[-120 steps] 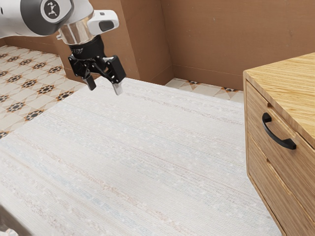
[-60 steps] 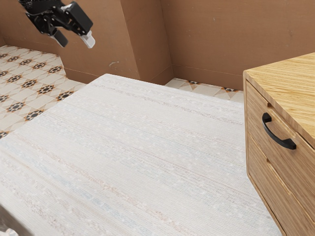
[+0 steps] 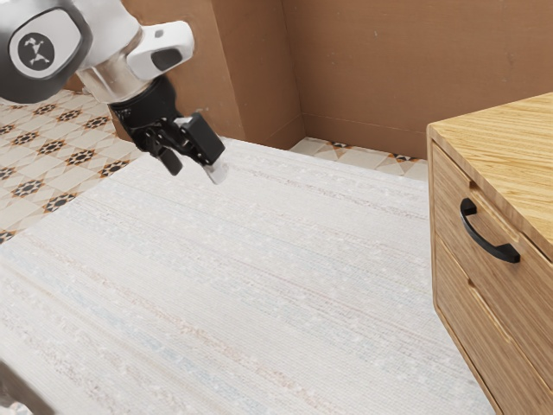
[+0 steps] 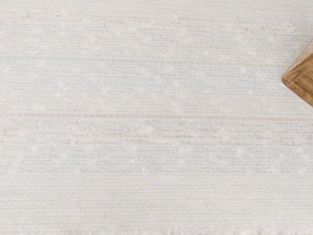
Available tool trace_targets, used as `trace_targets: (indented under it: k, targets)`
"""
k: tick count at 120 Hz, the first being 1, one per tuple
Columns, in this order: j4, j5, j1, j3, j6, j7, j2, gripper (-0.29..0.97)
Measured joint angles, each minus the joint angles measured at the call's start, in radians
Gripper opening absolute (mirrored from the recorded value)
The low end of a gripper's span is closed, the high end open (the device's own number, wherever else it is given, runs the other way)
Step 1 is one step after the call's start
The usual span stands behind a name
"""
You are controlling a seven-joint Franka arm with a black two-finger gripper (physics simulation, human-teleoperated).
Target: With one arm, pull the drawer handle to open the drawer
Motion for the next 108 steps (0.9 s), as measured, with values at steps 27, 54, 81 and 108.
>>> trace_targets:
  k: [27,54,81,108]
  targets:
    - [-0.312,0.019,0.004,-0.156,0.093,-0.003,-0.226,0.68]
    - [-0.34,0.298,-0.015,-0.262,0.155,0.323,-0.24,0.68]
    - [-0.371,0.305,-0.391,-0.177,0.214,0.694,-0.256,0.68]
    - [-0.373,0.294,-0.485,-0.095,0.303,1.017,-0.254,0.68]
